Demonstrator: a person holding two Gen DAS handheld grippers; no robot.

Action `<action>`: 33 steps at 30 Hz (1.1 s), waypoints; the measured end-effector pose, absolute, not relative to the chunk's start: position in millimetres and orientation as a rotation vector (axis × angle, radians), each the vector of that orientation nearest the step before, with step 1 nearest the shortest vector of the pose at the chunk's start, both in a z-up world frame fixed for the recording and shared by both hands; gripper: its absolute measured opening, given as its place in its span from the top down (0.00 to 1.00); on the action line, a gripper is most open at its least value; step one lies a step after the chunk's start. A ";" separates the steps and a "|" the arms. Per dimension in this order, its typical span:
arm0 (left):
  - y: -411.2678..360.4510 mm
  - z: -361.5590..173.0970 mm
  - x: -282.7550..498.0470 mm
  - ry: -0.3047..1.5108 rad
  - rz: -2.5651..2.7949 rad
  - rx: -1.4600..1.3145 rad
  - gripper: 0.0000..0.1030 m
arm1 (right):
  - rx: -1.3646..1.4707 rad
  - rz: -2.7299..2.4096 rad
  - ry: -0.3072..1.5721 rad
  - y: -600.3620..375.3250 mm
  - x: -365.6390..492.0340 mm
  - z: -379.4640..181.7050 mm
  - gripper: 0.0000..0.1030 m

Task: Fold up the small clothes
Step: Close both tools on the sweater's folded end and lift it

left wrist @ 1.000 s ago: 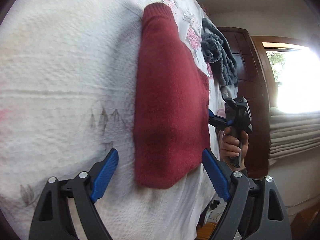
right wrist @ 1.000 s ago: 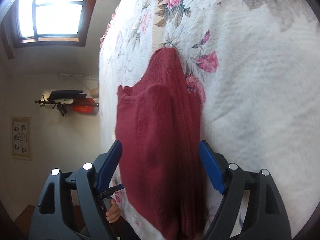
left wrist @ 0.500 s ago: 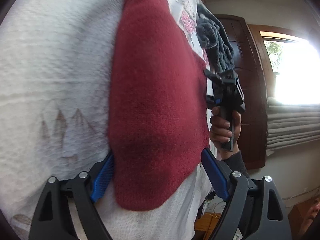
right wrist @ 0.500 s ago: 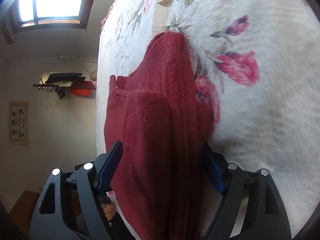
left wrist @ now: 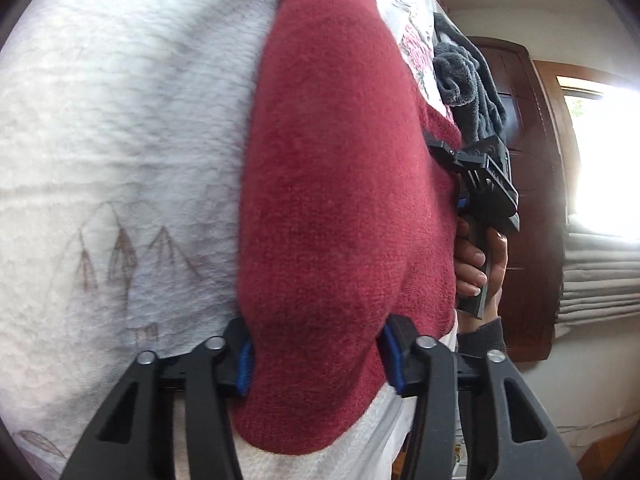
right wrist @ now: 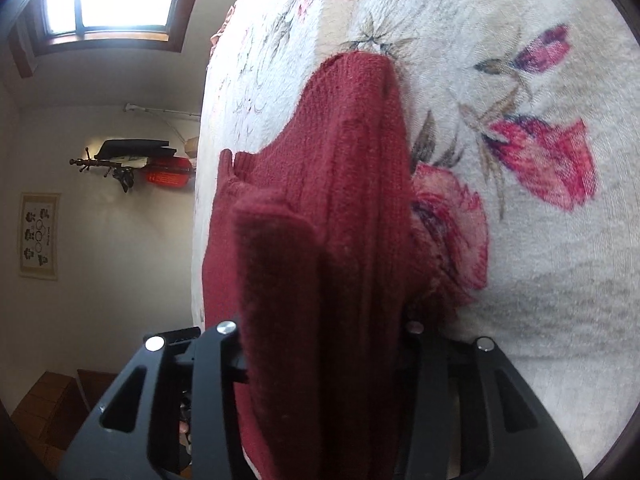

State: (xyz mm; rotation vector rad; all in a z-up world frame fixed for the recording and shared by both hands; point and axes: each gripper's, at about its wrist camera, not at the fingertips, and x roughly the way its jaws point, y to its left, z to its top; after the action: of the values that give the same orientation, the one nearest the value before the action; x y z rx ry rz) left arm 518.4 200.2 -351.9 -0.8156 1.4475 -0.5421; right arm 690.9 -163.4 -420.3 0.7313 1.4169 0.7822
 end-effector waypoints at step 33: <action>284.0 -226.9 432.9 1.243 -0.506 -0.752 0.69 | 0.613 0.852 1.301 -59.7 595.9 -277.3 0.69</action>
State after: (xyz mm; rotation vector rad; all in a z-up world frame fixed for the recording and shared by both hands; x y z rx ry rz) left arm 432.9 284.0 -226.9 -0.7520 1.2434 -0.5065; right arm 595.9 -59.7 -277.3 0.6133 1.3007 0.8522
